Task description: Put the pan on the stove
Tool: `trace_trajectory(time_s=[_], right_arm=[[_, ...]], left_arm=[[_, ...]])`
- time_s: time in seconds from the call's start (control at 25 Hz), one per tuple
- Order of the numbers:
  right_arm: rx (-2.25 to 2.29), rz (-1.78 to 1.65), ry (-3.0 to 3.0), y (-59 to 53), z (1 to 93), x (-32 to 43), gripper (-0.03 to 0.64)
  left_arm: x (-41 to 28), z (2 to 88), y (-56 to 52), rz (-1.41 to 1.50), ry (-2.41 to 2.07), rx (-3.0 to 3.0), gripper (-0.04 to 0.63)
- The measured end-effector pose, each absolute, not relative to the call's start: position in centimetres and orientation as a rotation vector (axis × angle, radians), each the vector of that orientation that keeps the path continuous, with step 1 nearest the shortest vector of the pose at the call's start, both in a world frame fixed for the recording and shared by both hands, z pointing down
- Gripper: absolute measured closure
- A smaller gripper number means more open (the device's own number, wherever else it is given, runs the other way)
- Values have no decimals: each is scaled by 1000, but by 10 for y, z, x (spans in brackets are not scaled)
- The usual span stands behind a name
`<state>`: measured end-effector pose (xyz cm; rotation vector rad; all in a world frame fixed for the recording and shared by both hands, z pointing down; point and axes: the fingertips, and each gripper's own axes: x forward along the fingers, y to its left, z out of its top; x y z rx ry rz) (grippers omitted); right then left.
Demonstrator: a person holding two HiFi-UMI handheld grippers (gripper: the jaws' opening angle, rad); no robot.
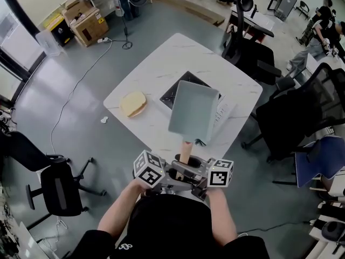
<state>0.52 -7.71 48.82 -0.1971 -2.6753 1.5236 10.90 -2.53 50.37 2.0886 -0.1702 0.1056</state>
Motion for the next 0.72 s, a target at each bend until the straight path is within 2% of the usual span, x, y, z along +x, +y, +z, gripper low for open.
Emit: trace_trajectory(time_s=[0.72], right_arm=[[-4, 1656, -2684, -139, 498, -52, 428]], left_arm=[[44, 508, -72, 132, -12, 2037, 446]])
